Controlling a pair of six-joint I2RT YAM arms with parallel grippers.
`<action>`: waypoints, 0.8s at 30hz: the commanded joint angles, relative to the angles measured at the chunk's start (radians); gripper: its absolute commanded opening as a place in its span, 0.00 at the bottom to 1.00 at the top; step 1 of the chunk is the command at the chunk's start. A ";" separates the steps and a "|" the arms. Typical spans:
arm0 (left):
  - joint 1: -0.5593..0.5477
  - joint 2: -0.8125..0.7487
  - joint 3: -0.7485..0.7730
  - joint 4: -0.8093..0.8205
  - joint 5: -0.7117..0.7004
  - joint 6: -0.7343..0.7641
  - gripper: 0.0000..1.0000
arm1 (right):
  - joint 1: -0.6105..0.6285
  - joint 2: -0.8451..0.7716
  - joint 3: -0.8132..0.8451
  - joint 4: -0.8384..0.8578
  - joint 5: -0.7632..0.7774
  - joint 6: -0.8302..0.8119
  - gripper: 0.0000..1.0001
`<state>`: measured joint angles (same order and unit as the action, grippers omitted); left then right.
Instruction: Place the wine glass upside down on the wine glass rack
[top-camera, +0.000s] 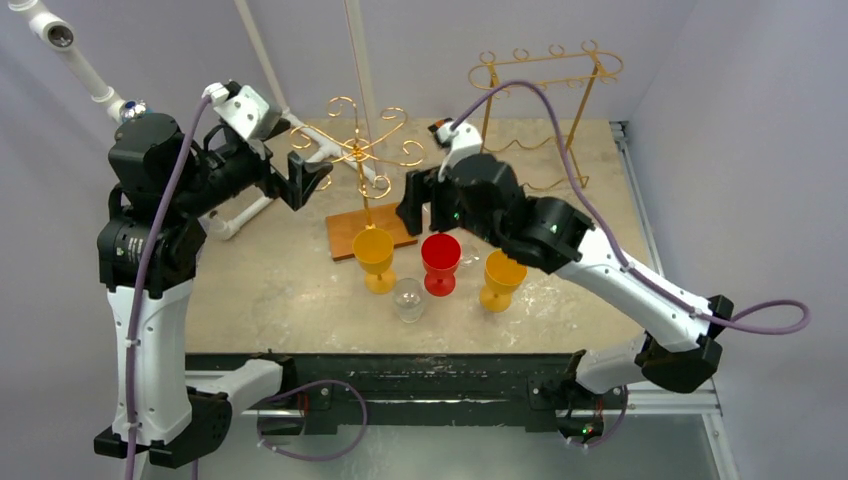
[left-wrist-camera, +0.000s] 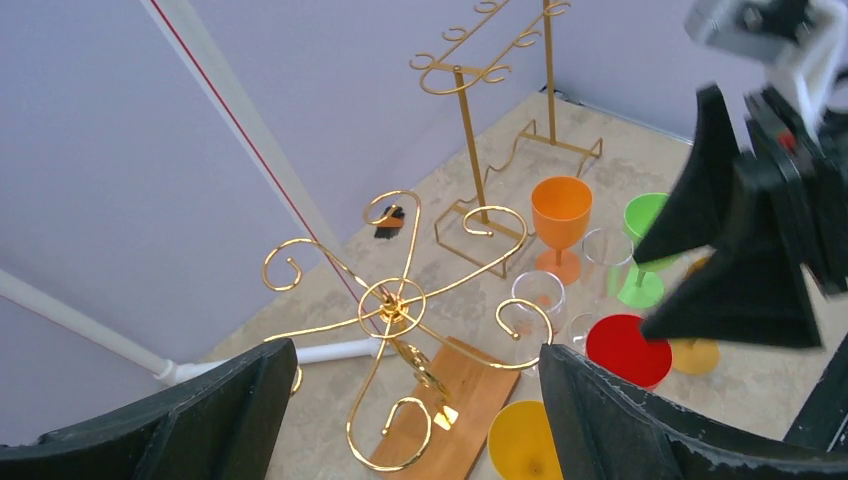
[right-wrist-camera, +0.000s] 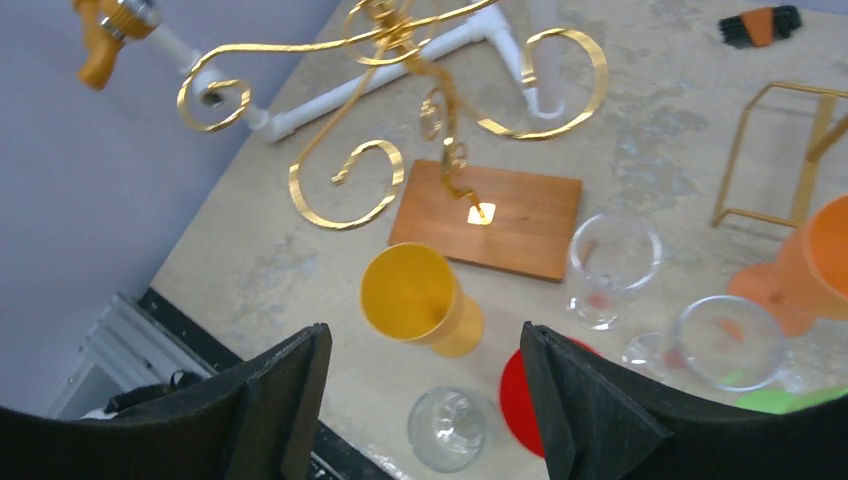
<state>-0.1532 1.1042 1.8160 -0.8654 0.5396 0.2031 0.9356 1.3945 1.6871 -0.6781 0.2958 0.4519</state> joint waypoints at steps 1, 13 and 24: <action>-0.001 0.032 0.055 -0.213 -0.182 -0.125 1.00 | 0.202 0.003 -0.089 -0.049 0.183 0.037 0.75; -0.002 -0.024 0.003 -0.248 -0.301 -0.106 1.00 | 0.446 0.229 -0.210 -0.027 0.232 0.138 0.57; -0.002 -0.054 -0.018 -0.287 -0.279 -0.098 1.00 | 0.447 0.293 -0.268 0.012 0.274 0.125 0.57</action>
<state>-0.1528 1.0519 1.8015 -0.9730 0.4419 0.2817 1.3842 1.6936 1.4425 -0.6884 0.5255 0.5613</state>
